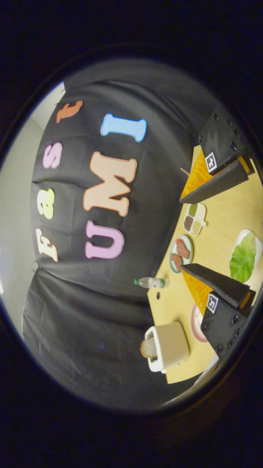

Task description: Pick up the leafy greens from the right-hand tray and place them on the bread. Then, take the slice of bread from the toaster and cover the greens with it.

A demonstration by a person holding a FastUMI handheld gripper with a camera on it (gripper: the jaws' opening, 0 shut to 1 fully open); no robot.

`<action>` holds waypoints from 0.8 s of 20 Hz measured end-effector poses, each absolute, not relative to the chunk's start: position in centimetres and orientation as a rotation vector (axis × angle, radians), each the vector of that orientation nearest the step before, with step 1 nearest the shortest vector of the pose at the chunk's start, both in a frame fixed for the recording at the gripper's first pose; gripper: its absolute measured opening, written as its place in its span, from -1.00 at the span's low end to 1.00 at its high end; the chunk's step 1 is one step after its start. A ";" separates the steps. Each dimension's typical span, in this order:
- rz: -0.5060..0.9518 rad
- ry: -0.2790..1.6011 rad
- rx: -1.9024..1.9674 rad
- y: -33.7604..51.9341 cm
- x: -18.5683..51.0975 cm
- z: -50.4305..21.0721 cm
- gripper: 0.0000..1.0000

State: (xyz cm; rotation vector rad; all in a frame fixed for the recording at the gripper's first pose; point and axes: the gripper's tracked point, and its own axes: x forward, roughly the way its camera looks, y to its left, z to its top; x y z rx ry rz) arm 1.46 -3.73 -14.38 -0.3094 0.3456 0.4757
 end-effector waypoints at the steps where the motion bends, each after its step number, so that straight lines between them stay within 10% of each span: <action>1: 0.508 0.368 -0.330 -3.8 1.2 -15.4 0.98; 16: 0.943 0.774 -0.664 -6.0 -2.9 -31.8 0.97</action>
